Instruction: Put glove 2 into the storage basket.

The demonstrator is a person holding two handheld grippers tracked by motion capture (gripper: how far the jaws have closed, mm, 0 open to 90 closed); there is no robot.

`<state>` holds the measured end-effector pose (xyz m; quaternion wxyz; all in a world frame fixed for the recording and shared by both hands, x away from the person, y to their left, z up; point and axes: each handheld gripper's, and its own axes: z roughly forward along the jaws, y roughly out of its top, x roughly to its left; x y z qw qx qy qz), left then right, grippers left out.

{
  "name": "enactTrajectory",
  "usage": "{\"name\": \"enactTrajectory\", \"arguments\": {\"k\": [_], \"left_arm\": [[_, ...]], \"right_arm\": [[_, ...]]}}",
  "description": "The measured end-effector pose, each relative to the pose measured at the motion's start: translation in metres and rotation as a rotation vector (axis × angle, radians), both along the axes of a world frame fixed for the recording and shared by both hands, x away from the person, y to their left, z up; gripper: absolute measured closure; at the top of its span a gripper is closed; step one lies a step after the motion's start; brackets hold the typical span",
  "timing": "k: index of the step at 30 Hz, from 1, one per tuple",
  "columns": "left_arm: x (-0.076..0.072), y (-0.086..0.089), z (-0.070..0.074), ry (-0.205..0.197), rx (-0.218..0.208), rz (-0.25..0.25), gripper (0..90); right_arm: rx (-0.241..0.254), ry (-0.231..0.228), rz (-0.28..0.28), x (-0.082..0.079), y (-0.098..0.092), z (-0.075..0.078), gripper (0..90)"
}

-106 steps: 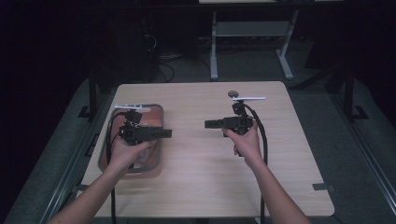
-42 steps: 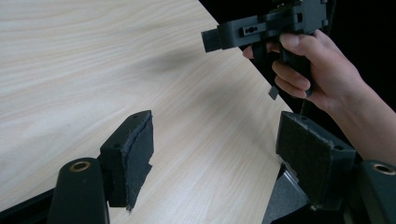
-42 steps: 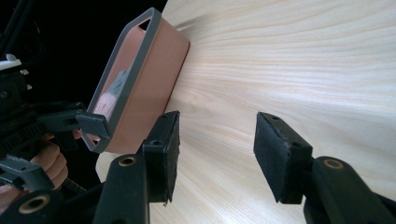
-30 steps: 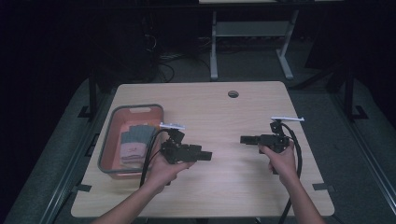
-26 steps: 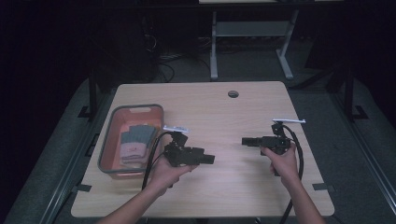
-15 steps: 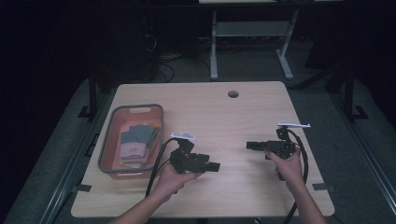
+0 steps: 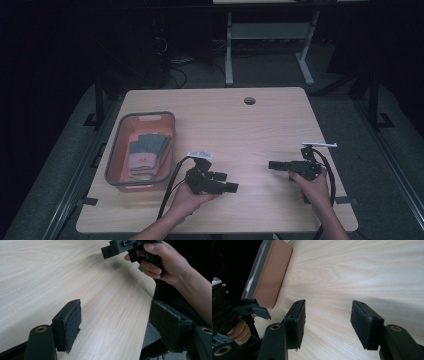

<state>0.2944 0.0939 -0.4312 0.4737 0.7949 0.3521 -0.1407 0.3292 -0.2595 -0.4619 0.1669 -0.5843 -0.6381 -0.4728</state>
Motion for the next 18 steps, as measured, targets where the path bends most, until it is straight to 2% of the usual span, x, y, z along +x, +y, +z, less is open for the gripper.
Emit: {"name": "enactTrajectory", "arguments": {"k": [8,12,15,18], "left_arm": [[-0.010,0.001,-0.006,-0.014,-0.011,-0.001,25.7],[-0.015,0.001,-0.012,-0.014,-0.002,-0.002,25.7],[-0.019,0.002,-0.016,-0.023,0.013,-0.003,25.2],[-0.024,0.004,-0.022,-0.021,0.002,0.007,24.5]], "right_arm": [[-0.003,-0.004,0.014,-0.012,0.000,-0.007,44.0],[-0.011,-0.004,0.032,-0.020,0.003,-0.012,43.0],[0.004,-0.014,0.034,-0.026,0.004,-0.012,42.4],[0.006,-0.045,0.035,-0.034,0.005,-0.014,41.8]]}}
